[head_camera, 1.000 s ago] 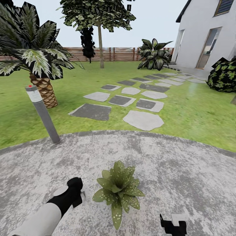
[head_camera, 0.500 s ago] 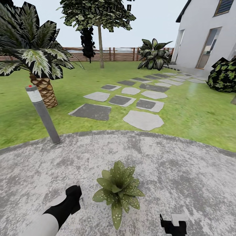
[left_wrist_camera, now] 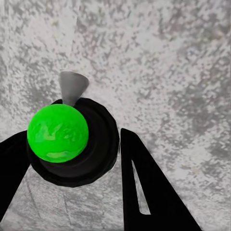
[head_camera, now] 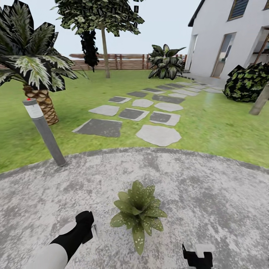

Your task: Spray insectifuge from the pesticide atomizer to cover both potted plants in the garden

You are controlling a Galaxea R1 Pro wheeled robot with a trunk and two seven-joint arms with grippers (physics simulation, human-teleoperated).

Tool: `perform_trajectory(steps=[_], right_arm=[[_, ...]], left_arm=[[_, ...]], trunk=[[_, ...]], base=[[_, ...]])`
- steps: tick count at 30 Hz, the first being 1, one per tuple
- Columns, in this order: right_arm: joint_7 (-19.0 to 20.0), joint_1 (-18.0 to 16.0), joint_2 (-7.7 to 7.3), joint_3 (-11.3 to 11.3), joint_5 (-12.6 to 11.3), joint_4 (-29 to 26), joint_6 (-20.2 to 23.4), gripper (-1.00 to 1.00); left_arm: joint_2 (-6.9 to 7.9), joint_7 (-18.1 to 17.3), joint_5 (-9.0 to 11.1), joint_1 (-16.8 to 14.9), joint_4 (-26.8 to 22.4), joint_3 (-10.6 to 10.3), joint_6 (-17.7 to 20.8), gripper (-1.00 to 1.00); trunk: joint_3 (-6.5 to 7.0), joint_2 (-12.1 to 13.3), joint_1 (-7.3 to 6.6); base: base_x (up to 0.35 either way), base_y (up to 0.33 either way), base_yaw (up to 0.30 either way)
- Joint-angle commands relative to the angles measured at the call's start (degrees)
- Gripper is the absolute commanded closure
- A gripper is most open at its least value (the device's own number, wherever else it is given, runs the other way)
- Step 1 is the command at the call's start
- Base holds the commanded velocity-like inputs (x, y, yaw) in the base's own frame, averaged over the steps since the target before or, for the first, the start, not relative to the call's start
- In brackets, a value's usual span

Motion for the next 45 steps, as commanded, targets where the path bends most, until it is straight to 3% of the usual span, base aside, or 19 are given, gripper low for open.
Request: perform_trajectory(steps=[1, 8, 11, 19, 22, 24, 27, 34, 39, 45], right_arm=[[-0.29, -0.05, -0.01, 0.51, -0.33, 0.06, -0.17, -1.00], [-0.29, -0.07, -0.01, 0.51, -0.37, 0.06, -0.17, -1.00], [-0.28, -0.02, -0.09, 0.51, -0.32, 0.06, -0.17, -1.00], [-0.29, -0.05, -0.10, 0.51, -0.32, 0.06, -0.17, -1.00], [-0.29, -0.07, -0.10, 0.51, -0.32, 0.06, -0.17, -1.00], [-0.29, -0.05, -0.10, 0.51, -0.32, 0.06, -0.17, -1.00], [-0.27, -0.03, -0.10, 0.51, -0.32, 0.06, -0.17, -1.00], [-0.29, -0.05, -0.10, 0.51, -0.32, -0.01, -0.15, -1.00], [-0.29, -0.02, -0.10, 0.51, -0.35, -0.03, -0.17, -1.00], [-0.29, -0.02, -0.10, 0.51, -0.33, 0.03, -0.15, -1.00]], left_arm=[[0.07, -0.57, -0.58, -0.01, -0.11, -0.26, 0.03, 1.00], [0.59, -1.63, -0.72, -1.01, -0.35, -0.67, 0.10, 1.00], [1.03, -8.43, -2.07, -9.45, -0.31, -1.11, -0.05, 1.00], [1.02, -18.16, -8.12, -17.82, -0.38, -1.28, -0.33, 1.00], [0.79, -20.99, -8.48, -18.40, -0.43, -1.35, -3.11, 1.00], [0.54, -25.91, -9.83, -18.51, -0.39, -1.85, -7.49, 1.00], [0.42, -29.46, -11.39, -18.01, -0.38, -2.12, -9.21, 1.00], [0.26, -30.12, -11.62, -17.63, -0.38, -2.05, -9.71, 1.00], [-0.98, -30.18, -11.72, -17.67, -0.31, -3.24, -9.72, 1.00], [-0.55, -30.16, -11.74, -17.59, 0.32, -3.64, -9.72, 1.00]], trunk=[[-0.05, -0.02, 0.00], [-0.05, -0.02, 0.00], [-0.05, -0.02, 0.00], [-0.05, -0.02, 0.00], [-0.05, -0.02, 0.00], [-0.05, -0.02, 0.00], [-0.05, -0.02, 0.00], [-0.05, -0.02, 0.00], [-0.05, -0.02, 0.00], [-0.05, -0.02, 0.00]], base=[[0.066, 0.220, -0.290], [0.009, 0.031, -0.166], [0.000, 0.000, -0.003], [0.000, 0.000, 0.000], [0.000, 0.000, 0.000], [0.000, 0.000, 0.000], [0.000, 0.000, 0.000], [0.000, 0.000, 0.000], [0.000, 0.000, -0.148], [0.000, 0.000, -0.255]])
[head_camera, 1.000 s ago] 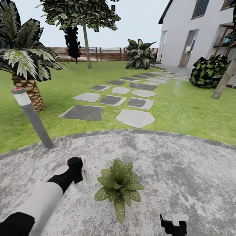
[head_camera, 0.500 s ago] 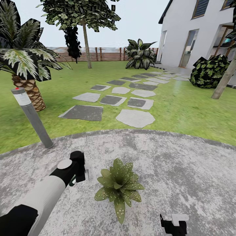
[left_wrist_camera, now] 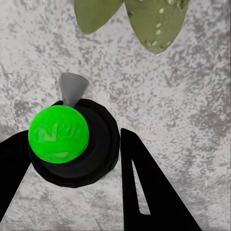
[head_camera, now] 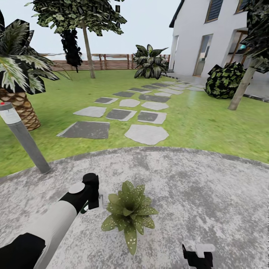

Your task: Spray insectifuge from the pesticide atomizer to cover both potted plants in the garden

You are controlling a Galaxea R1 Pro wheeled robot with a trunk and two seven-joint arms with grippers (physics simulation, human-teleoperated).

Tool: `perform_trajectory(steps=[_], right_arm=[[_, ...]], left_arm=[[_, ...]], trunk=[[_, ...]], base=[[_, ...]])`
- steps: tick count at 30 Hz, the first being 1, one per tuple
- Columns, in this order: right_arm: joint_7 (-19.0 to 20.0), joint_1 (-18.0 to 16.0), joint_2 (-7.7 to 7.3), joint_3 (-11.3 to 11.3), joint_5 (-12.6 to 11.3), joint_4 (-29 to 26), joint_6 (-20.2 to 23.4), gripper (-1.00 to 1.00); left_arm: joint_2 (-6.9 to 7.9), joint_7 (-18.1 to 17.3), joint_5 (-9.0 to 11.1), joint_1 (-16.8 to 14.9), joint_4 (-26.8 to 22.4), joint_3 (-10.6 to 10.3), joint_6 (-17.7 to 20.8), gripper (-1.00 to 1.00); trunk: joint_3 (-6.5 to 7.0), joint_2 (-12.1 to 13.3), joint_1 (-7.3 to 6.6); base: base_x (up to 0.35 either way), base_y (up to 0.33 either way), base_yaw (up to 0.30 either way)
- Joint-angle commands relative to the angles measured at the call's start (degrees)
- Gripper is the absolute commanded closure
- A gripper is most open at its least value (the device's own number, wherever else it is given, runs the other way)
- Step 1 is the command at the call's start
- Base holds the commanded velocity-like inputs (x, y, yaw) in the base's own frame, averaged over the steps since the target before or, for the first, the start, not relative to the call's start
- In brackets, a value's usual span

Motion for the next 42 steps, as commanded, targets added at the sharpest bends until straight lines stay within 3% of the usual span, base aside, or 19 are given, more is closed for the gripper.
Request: perform_trajectory(steps=[1, 17, 42], right_arm=[[-0.27, -0.05, -0.01, 0.50, -0.33, 0.06, -0.15, -1.00], [-0.30, -0.07, 0.08, 0.50, -0.41, -0.01, -0.16, -1.00], [-0.35, -0.08, 0.04, 0.41, -0.41, -0.01, -0.16, -1.00]], left_arm=[[0.08, -0.33, -0.17, -0.02, -0.05, -0.10, 0.50, 1.00], [-0.17, -0.04, -0.30, 0.07, 0.07, -1.13, 0.59, 1.00], [-0.02, 0.04, -0.39, 0.07, 0.02, -1.17, 0.64, 1.00]], trunk=[[-0.05, -0.02, -0.01], [-0.05, -0.02, -0.01], [0.19, -0.02, -0.01]], base=[[0.000, 0.000, -0.229], [-0.066, 0.074, -0.032], [0.000, 0.087, -0.184]])
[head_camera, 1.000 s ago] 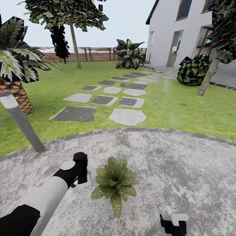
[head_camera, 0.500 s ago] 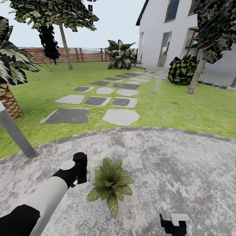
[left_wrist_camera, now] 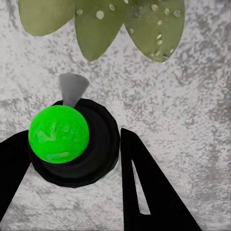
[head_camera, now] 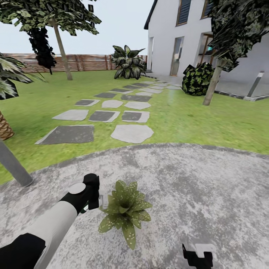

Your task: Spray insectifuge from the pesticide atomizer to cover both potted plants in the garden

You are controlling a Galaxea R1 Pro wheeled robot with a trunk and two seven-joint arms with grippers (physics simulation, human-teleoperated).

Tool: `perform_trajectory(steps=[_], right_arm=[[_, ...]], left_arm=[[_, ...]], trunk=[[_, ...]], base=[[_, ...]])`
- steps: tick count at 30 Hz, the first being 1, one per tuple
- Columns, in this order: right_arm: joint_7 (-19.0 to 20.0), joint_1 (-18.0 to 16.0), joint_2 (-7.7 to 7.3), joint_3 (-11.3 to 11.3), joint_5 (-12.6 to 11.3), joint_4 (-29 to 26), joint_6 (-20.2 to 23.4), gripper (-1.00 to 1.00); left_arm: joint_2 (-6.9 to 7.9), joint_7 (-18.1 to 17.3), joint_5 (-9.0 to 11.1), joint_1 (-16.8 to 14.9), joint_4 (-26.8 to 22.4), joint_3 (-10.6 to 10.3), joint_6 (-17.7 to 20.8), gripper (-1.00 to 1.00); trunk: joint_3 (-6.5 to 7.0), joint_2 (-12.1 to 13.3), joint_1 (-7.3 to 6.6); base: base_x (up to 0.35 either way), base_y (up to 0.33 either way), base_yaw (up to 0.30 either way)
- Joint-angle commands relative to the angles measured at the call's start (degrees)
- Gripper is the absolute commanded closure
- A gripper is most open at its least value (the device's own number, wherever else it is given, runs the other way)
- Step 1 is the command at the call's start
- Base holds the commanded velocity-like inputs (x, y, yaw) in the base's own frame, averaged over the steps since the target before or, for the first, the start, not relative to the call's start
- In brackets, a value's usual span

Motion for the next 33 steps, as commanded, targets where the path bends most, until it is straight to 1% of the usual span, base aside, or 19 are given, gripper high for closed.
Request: perform_trajectory(steps=[1, 6, 13, 16, 22, 25, 27, 29, 31, 33], right_arm=[[-0.27, -0.04, 0.00, 0.51, -0.35, 0.05, -0.14, -1.00], [-0.27, -0.03, 0.02, 0.50, -0.35, 0.05, -0.14, -1.00], [-0.24, -0.03, -0.13, 0.50, -0.35, 0.13, -0.14, -1.00], [-0.25, -0.01, -0.12, 0.50, -0.35, 0.13, -0.14, -1.00], [-0.27, -0.01, -0.12, 0.50, -0.35, 0.13, -0.14, -1.00], [-0.27, -0.01, -0.09, 0.50, -0.35, 0.13, -0.14, -1.00], [-0.27, 0.00, -0.10, 0.50, -0.35, 0.13, -0.14, -1.00], [-0.27, -0.01, -0.10, 0.50, -0.33, 0.13, -0.14, -1.00], [-0.27, -0.03, -0.09, 0.50, -0.33, 0.13, -0.14, -1.00], [-0.27, 0.00, -0.10, 0.50, -0.34, 0.13, -0.14, -1.00]], left_arm=[[0.04, -0.37, -0.16, -0.02, -0.09, -0.13, 0.53, 1.00], [0.13, -0.51, -0.17, -0.05, -0.38, -0.18, 0.55, 1.00], [-0.22, -0.16, -0.19, 0.01, -0.08, -0.24, 0.57, 1.00], [-0.21, -0.16, -0.23, 0.06, -0.09, -0.65, 0.55, 1.00], [-0.12, -0.15, -0.17, 0.09, -0.04, -0.77, 0.55, 1.00], [0.50, -0.03, -0.23, 0.93, 0.17, -0.79, 0.49, 1.00], [1.18, 0.12, -0.25, 2.89, 0.17, -0.90, 0.43, 1.00], [1.67, 0.63, -0.23, 3.70, 0.17, -0.91, 0.41, 1.00], [2.46, 1.83, -0.08, 4.02, 0.17, -0.87, 0.43, 1.00], [2.47, 2.35, -0.01, 4.09, 0.01, -0.90, 0.45, 1.00]], trunk=[[-0.05, -0.02, -0.01], [-0.05, -0.02, -0.01], [-0.05, -0.02, -0.01], [-0.05, -0.02, -0.01], [-0.05, -0.02, -0.01], [-0.05, -0.02, -0.01], [-0.05, -0.02, -0.01], [-0.05, -0.02, -0.01], [-0.05, -0.02, -0.01], [-0.05, -0.02, -0.01]], base=[[0.000, 0.000, -0.292], [0.036, 0.083, -0.239], [0.184, 0.255, -0.009], [0.084, 0.076, 0.000], [0.007, 0.006, 0.000], [0.000, 0.000, 0.000], [0.000, 0.000, 0.000], [0.000, 0.000, 0.000], [0.003, 0.000, 0.000], [0.108, 0.063, 0.000]])
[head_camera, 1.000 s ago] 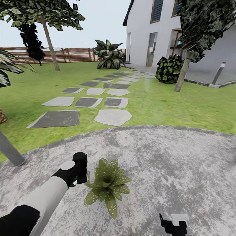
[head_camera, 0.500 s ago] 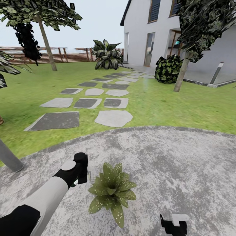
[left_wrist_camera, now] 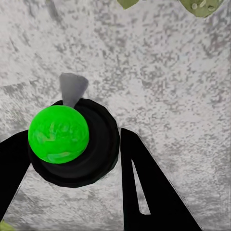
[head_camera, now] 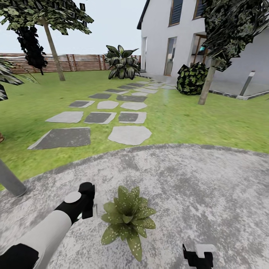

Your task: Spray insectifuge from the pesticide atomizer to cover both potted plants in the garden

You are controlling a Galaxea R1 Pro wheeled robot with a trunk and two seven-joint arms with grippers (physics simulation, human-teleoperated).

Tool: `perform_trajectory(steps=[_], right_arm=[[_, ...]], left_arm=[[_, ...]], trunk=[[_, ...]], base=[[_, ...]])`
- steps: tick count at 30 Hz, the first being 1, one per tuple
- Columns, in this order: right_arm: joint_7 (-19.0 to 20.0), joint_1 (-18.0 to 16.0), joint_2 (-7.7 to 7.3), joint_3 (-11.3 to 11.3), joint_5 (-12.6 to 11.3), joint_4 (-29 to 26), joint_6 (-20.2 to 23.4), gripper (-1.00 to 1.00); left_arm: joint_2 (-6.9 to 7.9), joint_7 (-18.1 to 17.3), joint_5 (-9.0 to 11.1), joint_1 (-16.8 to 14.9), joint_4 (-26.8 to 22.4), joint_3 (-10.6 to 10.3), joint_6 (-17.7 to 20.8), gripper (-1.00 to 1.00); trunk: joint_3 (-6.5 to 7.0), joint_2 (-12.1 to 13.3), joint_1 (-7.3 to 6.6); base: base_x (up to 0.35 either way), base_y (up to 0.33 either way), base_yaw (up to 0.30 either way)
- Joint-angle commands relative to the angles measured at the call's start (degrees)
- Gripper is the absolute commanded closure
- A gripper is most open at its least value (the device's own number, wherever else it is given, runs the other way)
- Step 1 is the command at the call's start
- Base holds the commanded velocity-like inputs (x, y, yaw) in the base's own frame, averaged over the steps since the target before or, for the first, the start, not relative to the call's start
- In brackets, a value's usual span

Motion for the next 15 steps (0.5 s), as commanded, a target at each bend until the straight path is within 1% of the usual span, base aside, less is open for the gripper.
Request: perform_trajectory(steps=[1, 4, 11, 15], right_arm=[[-0.28, -0.05, -0.01, 0.51, -0.34, 0.03, -0.15, -1.00], [-0.28, -0.03, 0.02, 0.51, -0.34, 0.03, -0.15, -1.00], [-0.28, -0.08, 0.02, 0.56, -0.34, -0.04, -0.15, -1.00], [-0.24, -0.10, 0.02, 0.59, -0.34, -0.02, -0.15, -1.00]], left_arm=[[-0.08, -0.19, 0.02, -0.02, -0.18, -0.33, 0.53, 1.00], [-0.37, -0.08, -0.05, -0.01, -0.36, -0.32, 0.55, 1.00], [-0.22, -0.02, 0.00, 0.00, -0.40, -0.11, 0.54, 1.00], [0.31, 0.02, -0.05, 0.07, -0.03, -0.05, 0.54, 1.00]], trunk=[[-0.05, -0.02, 0.01], [-0.05, -0.02, 0.01], [-0.05, -0.02, 0.01], [-0.05, -0.02, 0.01]], base=[[0.199, 0.151, 0.000], [0.190, 0.149, 0.000], [0.023, 0.018, -0.006], [0.000, 0.000, -0.206]])
